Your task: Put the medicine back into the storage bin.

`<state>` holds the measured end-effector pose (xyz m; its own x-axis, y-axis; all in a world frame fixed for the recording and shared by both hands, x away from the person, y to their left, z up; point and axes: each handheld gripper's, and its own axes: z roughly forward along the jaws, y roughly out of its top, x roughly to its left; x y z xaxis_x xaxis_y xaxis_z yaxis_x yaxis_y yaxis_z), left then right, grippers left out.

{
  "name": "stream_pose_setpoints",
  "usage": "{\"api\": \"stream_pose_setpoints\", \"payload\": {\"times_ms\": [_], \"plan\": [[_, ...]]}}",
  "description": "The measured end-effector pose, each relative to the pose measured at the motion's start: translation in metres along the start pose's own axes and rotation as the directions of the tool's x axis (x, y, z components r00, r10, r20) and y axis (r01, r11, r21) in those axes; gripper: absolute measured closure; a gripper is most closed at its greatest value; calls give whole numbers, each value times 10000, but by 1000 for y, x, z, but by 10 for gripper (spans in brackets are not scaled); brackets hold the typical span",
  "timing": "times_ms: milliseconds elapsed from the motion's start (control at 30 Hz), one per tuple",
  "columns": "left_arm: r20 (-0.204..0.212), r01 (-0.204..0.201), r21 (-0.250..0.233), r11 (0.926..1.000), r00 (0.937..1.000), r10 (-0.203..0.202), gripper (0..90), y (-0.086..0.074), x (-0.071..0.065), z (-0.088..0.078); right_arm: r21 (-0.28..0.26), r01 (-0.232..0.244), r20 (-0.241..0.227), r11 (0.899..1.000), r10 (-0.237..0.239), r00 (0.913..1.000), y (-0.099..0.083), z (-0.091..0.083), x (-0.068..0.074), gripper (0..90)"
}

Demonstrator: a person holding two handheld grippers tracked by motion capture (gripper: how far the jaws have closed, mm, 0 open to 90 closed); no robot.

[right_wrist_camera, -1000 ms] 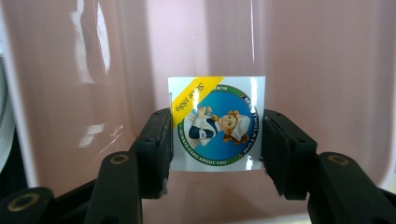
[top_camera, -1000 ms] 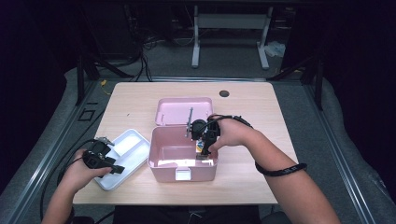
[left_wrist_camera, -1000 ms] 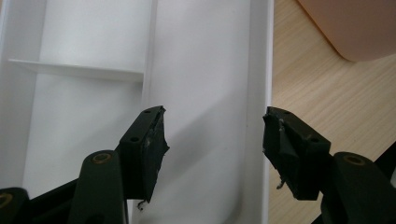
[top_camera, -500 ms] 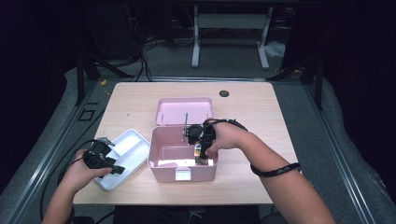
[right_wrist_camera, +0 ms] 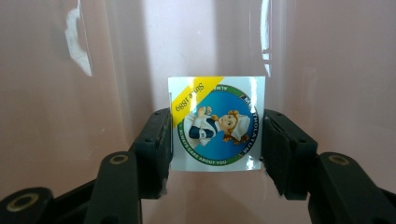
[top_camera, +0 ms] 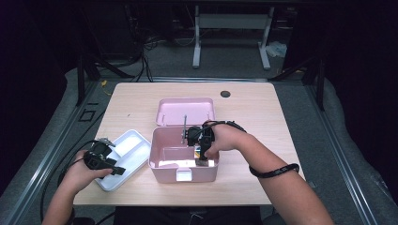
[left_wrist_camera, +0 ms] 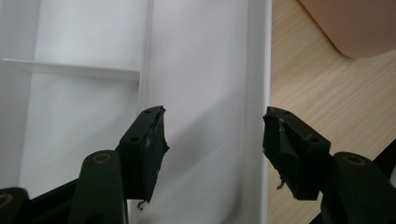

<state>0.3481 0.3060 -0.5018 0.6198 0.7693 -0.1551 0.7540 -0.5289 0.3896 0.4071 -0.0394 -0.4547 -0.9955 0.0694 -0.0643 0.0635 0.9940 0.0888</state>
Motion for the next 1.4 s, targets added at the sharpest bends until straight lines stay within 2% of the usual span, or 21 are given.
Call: {"api": "stream_pose_setpoints", "payload": {"times_ms": [100, 167, 300, 500, 633, 800, 900, 1033, 1100, 1233, 1300, 1333, 1400], "plan": [[10, 10, 18, 10000, 10000, -10, 391, 0, 0, 0, 64, -98, -36, 9999, 99, 9999, -1, 1, 0, 452], [14, 7, 19, 10000, 10000, -7, 391, 0, 0, 0, 193, -248, 63, 9995, 246, 9997, -1, 2, -2, 409], [14, 12, 49, 10000, 10000, -13, 392, 0, -1, 1, -53, -505, -12, 9987, 505, 9987, -2, -4, -2, 419], [15, -27, 79, 10000, 10000, 27, 392, 0, -1, 2, -390, -465, 71, 9982, 469, 9989, -6, -24, 0, 428], [35, 58, 107, 9999, 10000, -58, 393, 0, 0, 2, -559, -429, 297, 9975, 446, 9986, -11, -42, 2, 444], [40, 190, 163, 9997, 9998, -190, 394, 0, 0, 3, -851, -693, 397, 9940, 729, 9966, -22, -61, 2, 452], [-74, 232, -11, 9997, 9997, -232, 395, 0, 1, 1, -967, -872, 522, 9915, 926, 9943, -33, -69, 0, 453], [-189, 319, -214, 9993, 9993, -323, 405, 0, 2, -1, -1254, -1352, 608, 9829, 1436, 9878, -54, -79, -3, 454], [-156, 376, -149, 9992, 9992, -378, 406, 1, 1, 1, -1325, -1574, 592, 9786, 1663, 9843, -64, -82, -4, 455], [-103, 472, -333, 9983, 9988, -476, 406, 5, 0, 4, -1631, -1878, 761, 9686, 2021, 9764, -84, -85, -2, 455], [-202, 354, -362, 9987, 9991, -362, 406, 6, 0, 4, -1675, -1986, 788, 9657, 2139, 9737, -89, -85, -2, 455], [-307, 329, -487, 9983, 9989, -344, 407, 6, 0, 4, -1793, -2224, 889, 9583, 2409, 9665, -98, -82, 0, 455], [-611, 124, -634, 9979, 9980, -163, 411, 7, 0, 4, -1859, -2411, 956, 9525, 2618, 9604, -107, -77, 1, 455]]}}
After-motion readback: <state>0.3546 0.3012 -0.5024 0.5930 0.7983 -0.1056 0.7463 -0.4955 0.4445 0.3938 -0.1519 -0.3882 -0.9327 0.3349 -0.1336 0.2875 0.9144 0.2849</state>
